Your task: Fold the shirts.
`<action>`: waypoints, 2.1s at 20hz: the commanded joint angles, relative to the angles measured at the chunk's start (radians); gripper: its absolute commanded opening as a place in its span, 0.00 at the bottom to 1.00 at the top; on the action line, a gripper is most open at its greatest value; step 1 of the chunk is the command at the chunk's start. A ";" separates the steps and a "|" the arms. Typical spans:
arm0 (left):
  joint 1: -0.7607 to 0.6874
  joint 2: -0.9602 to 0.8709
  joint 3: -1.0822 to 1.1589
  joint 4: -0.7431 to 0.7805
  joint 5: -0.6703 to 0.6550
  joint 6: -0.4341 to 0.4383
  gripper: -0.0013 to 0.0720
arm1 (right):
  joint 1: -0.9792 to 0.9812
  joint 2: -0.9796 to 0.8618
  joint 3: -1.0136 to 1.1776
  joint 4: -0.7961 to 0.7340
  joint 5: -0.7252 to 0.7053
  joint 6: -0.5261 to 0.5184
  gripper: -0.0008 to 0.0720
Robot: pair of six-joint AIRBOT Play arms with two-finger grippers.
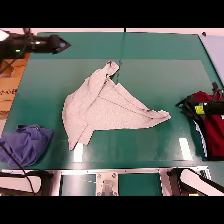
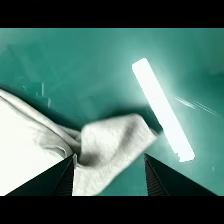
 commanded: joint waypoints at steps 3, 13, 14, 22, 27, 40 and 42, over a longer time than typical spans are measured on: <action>0.093 0.045 -0.022 0.266 -0.356 -0.175 0.05 | -0.039 0.012 -0.208 -0.002 -0.071 -0.006 0.48; 0.302 0.269 -0.517 0.378 -0.262 -0.202 0.05 | 0.080 -0.192 -0.219 0.276 -0.277 -0.169 0.31; 0.321 0.272 -0.538 0.380 -0.263 -0.191 0.05 | 0.099 -0.208 -0.206 0.276 -0.282 -0.201 0.02; 0.294 0.256 -0.728 0.457 -0.081 -0.229 0.76 | 0.023 -0.043 -0.172 -0.053 -0.058 -0.011 0.03; 0.121 0.138 -0.877 0.294 0.163 -0.168 0.76 | 0.024 0.071 -0.181 -0.043 -0.029 0.007 0.03; 0.073 0.126 -0.675 0.334 -0.118 -0.130 0.04 | 0.024 0.097 -0.122 0.088 0.048 -0.054 0.03; 0.073 0.220 -0.521 0.369 -0.220 -0.168 0.05 | 0.024 0.140 -0.027 0.243 0.132 -0.084 0.03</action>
